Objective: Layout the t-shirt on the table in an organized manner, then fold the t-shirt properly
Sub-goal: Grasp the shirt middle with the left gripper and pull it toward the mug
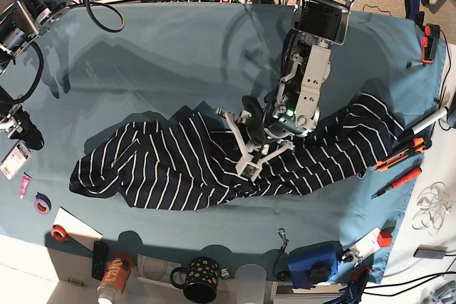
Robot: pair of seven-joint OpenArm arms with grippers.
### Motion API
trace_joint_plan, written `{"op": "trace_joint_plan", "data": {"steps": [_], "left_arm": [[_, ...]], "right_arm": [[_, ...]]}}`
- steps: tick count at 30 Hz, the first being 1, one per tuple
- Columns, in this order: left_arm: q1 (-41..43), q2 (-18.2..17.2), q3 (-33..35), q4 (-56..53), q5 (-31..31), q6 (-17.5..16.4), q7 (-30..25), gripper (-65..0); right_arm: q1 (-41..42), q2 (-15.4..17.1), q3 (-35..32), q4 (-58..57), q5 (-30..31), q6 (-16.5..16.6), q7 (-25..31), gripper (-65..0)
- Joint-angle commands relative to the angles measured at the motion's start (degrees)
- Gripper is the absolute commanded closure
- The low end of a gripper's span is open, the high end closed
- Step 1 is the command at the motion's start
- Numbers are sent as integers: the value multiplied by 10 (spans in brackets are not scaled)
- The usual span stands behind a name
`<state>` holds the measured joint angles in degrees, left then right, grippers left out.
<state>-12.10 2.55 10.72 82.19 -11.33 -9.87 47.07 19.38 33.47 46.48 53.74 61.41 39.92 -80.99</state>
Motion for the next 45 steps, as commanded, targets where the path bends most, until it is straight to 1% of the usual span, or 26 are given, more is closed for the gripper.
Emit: {"op": "trace_joint_plan", "data": {"steps": [1,2,3,4,5,6,7,8,10,15,18,21,23,24,25,26,28,30,34,36,38,39,41,42,43,45], "left_arm": [[-14,6,0,10,-2,2,-3,0],[-14,6,0,10,-2,-3,0,0],[-14,6,0,10,-2,-12,1,-54],[-14,6,0,10,-2,-22,0,-131],[-14,6,0,10,-2,-28,0,-206],[-14,6,0,10,-2,-29,-1,-264],[-14,6,0,10,-2,-26,-3,-296],[-14,6,0,10,-2,-17,-6,-301],[-14,6,0,10,-2,1,-17,-301],[-14,9,0,6,-2,0,-31,-301],[-14,19,0,-12,-1,0,-38,-301],[-17,27,0,-37,17,0,-57,-301],[-21,28,0,-47,26,15,-57,-295],[-22,28,0,-47,26,26,-56,-272],[-24,28,0,-47,25,33,-55,-232],[-24,29,0,-47,23,37,-55,-170],[-27,29,0,-46,4,37,-52,-11],[-32,31,0,-43,-16,35,-30,0],[-52,43,0,-6,-63,10,49,0],[-63,55,0,22,-76,-5,64,0],[-75,65,0,40,-87,-7,64,0],[-84,65,5,44,-106,-15,56,0],[-106,65,12,45,-126,-65,42,0],[-120,65,17,44,-130,-83,39,0],[-135,65,22,44,-128,-89,33,0],[-168,65,32,39,-106,-89,10,0]], "right_arm": [[11,19,1,10,16,1,10,-216],[11,19,1,10,16,1,10,-216],[11,19,1,10,16,1,10,-216],[11,19,1,10,16,1,10,-216],[11,19,1,10,16,1,10,-216],[11,19,1,10,16,1,10,-216],[11,19,1,10,16,1,10,-216],[11,19,1,10,16,1,10,-216],[11,19,1,10,16,1,10,-216],[11,19,1,10,16,1,10,-216],[11,19,1,10,16,1,10,-216],[11,19,1,10,16,1,10,-216],[11,19,1,10,16,1,10,-216],[11,19,1,10,16,1,10,-216],[11,19,1,10,16,1,10,-216],[11,19,1,10,16,1,10,-216],[11,19,1,10,16,1,10,-216],[11,19,1,10,16,1,10,-216],[11,19,1,10,16,1,10,-216],[11,19,1,10,16,1,10,-216],[11,19,1,10,16,1,10,-216],[11,19,1,10,16,1,10,-216],[11,16,1,10,15,1,10,-216],[11,16,1,10,13,1,10,-216],[11,14,1,10,8,1,10,-216],[11,14,1,10,1,1,10,-216]]}}
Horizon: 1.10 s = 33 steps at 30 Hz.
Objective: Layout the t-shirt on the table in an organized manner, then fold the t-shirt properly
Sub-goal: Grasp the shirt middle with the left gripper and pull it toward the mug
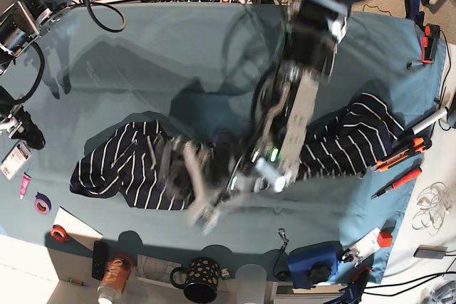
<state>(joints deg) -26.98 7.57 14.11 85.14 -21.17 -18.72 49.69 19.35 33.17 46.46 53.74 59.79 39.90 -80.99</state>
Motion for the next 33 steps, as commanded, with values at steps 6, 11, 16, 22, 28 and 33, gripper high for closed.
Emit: {"op": "trace_joint_plan", "data": {"steps": [6,11,16,22,28,33], "left_arm": [[-134,14,29,-107,52,34,-83,0],[-227,14,28,-267,103,54,-193,0],[-296,14,29,-379,130,143,-236,-77],[-307,14,29,-392,130,167,-204,-394],[-307,14,28,-374,86,154,-118,-364],[-304,14,28,-290,31,100,-28,-345]], "right_arm": [[11,16,1,10,17,1,10,-216],[11,16,1,10,16,1,10,-216],[11,16,1,10,16,1,10,-216],[11,16,1,10,16,1,10,-216],[11,16,0,10,17,1,10,-216],[11,16,-46,10,17,1,10,-216]]}}
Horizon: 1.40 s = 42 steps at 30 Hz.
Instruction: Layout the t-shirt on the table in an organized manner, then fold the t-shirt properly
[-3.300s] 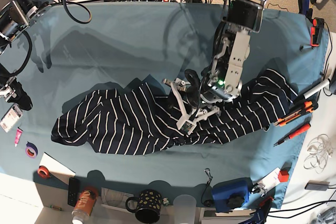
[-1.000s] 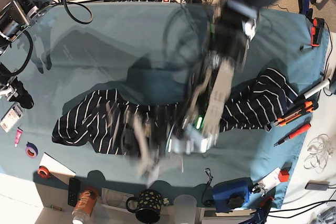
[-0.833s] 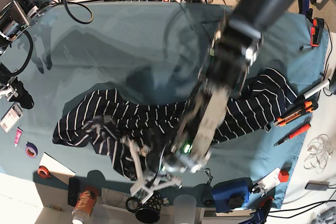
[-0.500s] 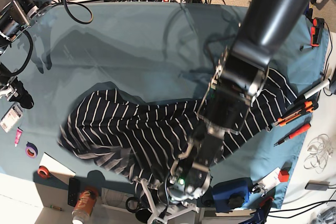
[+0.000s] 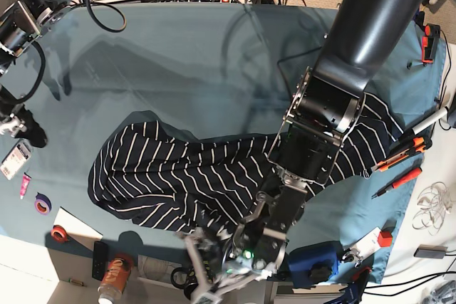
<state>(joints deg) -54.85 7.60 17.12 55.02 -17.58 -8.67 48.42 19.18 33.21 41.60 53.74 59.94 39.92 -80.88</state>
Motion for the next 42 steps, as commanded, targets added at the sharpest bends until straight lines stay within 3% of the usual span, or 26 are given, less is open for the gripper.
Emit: {"op": "trace_joint_plan", "data": {"steps": [1,6,11,21,29,36,38,42], "left_arm": [[-20,14,-2,39,-7,-4,-3,-345],[36,14,-2,213,1,-2,71,-345],[112,14,-2,275,11,-2,77,-345],[202,14,-2,342,23,-2,109,-345],[245,14,-2,385,69,-4,138,-345],[297,14,-2,417,69,-4,144,-345],[315,14,-2,431,69,-4,147,-345],[355,14,-2,461,69,-7,148,-345]], "right_arm": [[13,16,-17,10,15,1,9,-216],[13,16,-148,10,15,1,24,-216],[16,12,-246,11,15,1,36,-216],[16,-68,-266,89,34,1,12,-217],[15,-128,-266,93,-104,1,89,-217],[16,-173,-266,93,-228,1,146,-216],[16,-185,-266,93,-257,1,153,-186],[16,-194,-267,93,-272,-12,154,0]]}}
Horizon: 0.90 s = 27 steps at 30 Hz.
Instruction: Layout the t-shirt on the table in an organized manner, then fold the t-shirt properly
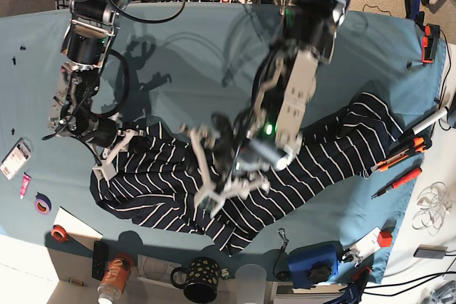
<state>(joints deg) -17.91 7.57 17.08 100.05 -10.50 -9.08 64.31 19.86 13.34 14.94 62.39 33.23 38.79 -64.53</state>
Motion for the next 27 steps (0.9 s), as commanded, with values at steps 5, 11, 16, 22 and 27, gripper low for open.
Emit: {"op": "trace_joint_plan", "data": {"steps": [5,11,16,22,27], "left_arm": [[33,13,-1,35,-2,-24,-12,-345],[69,-2,-1,50,-2,-24,-13,-345],[78,-8,-1,57,-2,-24,-13,-345],[78,-8,0,57,-2,-24,-16,-345],[78,-8,0,57,-2,-30,-30,-345]], "right_arm": [[17,14,6,38,-4,-1,-10,0],[19,45,36,186,18,-15,13,0],[31,80,88,238,17,-29,22,0],[33,97,138,237,17,-29,41,0],[33,91,105,237,17,-29,52,0]]}}
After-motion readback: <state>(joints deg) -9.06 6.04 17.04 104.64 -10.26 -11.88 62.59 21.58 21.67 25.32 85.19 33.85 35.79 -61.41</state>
